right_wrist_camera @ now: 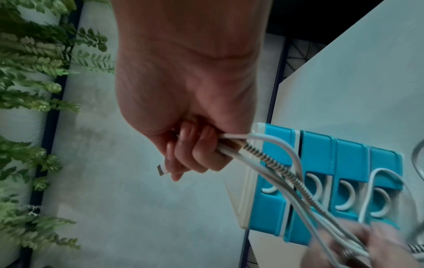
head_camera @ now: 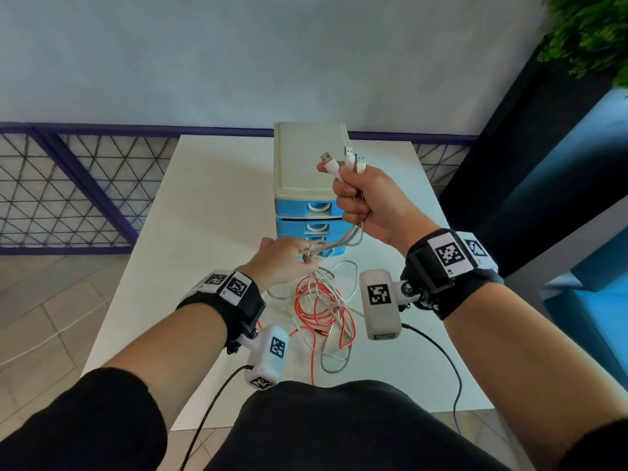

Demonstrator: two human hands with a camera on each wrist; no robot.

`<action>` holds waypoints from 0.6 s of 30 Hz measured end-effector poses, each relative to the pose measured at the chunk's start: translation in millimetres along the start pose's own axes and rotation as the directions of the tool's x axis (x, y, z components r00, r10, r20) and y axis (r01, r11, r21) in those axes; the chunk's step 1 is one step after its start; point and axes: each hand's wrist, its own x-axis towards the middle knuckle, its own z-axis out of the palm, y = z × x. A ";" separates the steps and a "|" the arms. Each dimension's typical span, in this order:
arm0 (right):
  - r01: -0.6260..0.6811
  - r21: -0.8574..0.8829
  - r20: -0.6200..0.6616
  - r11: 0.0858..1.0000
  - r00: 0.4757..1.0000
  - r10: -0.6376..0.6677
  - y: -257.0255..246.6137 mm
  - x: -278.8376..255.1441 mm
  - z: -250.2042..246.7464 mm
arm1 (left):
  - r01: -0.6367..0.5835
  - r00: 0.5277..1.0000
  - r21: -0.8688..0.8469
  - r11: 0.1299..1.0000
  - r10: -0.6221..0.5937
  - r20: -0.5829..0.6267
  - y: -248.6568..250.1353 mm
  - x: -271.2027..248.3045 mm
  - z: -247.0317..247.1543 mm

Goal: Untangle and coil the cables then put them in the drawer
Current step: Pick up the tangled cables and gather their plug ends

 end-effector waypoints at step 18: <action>0.148 -0.278 -0.104 0.949 0.978 -0.183 -23.7 2.8 -23.5 | -0.058 0.996 -0.258 0.965 0.072 0.045 -22.6 -28.0 -1.1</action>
